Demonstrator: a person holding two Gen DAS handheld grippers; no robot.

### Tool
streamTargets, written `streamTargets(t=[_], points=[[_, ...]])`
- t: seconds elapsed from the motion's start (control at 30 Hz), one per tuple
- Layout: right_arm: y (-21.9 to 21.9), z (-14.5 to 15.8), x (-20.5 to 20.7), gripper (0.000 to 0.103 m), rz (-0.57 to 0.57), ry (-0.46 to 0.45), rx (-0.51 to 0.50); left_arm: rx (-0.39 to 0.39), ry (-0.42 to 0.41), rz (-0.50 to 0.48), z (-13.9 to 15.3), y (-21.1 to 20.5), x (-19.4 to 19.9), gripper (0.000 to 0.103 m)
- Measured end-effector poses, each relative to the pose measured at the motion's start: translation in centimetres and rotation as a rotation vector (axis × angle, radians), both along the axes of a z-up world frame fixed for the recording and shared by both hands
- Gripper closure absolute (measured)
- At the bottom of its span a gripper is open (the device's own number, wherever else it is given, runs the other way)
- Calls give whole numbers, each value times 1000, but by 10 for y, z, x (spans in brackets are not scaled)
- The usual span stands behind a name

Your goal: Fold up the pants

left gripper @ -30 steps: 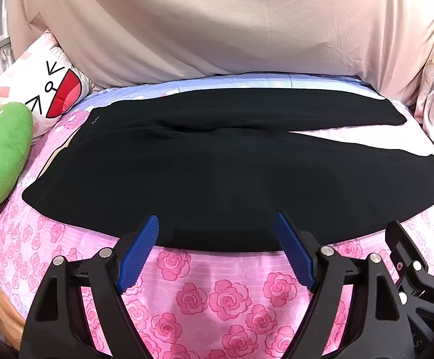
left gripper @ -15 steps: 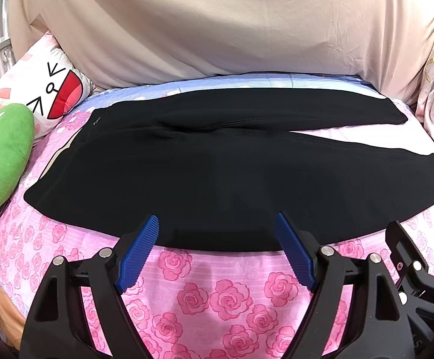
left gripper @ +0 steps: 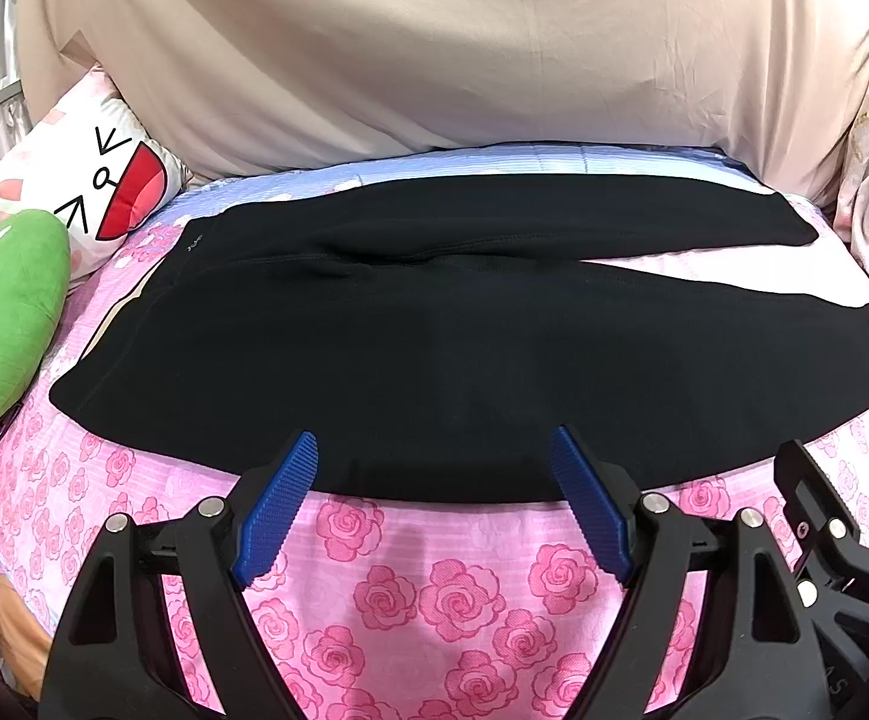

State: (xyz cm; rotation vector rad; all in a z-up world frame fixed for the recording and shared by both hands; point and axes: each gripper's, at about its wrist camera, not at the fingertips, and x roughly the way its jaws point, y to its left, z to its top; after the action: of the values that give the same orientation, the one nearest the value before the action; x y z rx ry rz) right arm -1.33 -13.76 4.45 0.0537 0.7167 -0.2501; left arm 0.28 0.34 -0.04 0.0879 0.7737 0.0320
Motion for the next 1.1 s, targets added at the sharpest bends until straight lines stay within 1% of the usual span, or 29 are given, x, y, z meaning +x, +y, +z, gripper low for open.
streamTargets(t=[0.8,1.1], points=[[-4,-4,-2,5,1,9,2,14,4,3,-2,0,2,24],[-2,-4,4,5,-3,16,1,24,6,6,-3,0,5,24]])
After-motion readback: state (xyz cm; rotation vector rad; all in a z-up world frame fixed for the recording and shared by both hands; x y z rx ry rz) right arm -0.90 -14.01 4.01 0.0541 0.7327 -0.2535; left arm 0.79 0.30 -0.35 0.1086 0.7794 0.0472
